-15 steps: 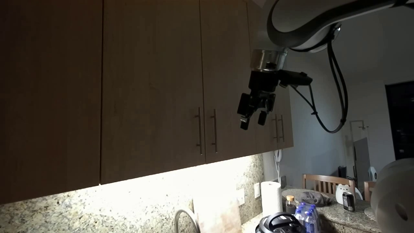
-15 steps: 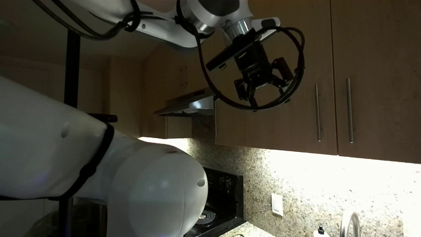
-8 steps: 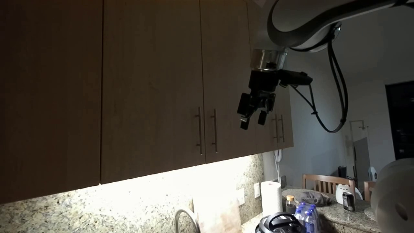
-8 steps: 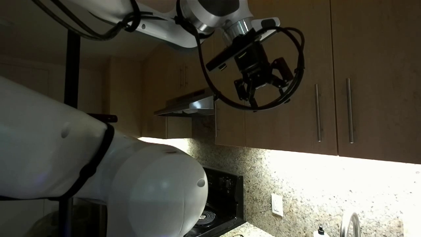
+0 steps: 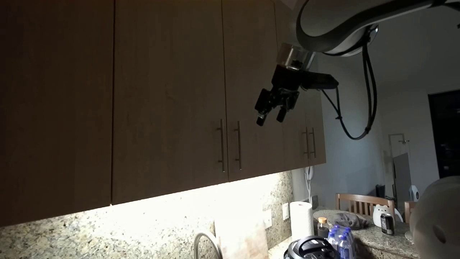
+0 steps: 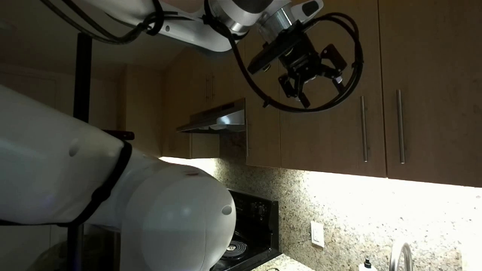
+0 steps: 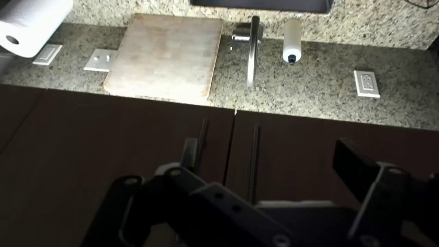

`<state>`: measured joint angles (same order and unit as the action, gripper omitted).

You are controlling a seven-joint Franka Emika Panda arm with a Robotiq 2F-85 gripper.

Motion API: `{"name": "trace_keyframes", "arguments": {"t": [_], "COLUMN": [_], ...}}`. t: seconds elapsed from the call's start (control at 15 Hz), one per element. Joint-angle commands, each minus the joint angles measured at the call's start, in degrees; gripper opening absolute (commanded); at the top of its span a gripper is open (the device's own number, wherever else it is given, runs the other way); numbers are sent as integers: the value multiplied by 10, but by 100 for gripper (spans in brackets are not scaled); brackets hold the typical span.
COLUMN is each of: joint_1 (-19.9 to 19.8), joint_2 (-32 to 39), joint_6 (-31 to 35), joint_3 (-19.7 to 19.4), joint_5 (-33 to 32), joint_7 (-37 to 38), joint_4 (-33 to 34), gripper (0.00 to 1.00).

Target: Open the top right cabinet door

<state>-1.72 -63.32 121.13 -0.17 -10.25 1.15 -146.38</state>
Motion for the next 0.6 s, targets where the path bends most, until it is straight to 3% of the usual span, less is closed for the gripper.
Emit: {"name": "trace_keyframes", "arguments": {"t": [0.0,0.53], "joint_1": [-18,-70], "joint_2": [59,199], "joint_6": [78,237], "joint_3": [-5,-13], "joint_5": [-27,-44], "joint_7": [-19,-4], "joint_4": [30,91], "gripper": [100,100]}}
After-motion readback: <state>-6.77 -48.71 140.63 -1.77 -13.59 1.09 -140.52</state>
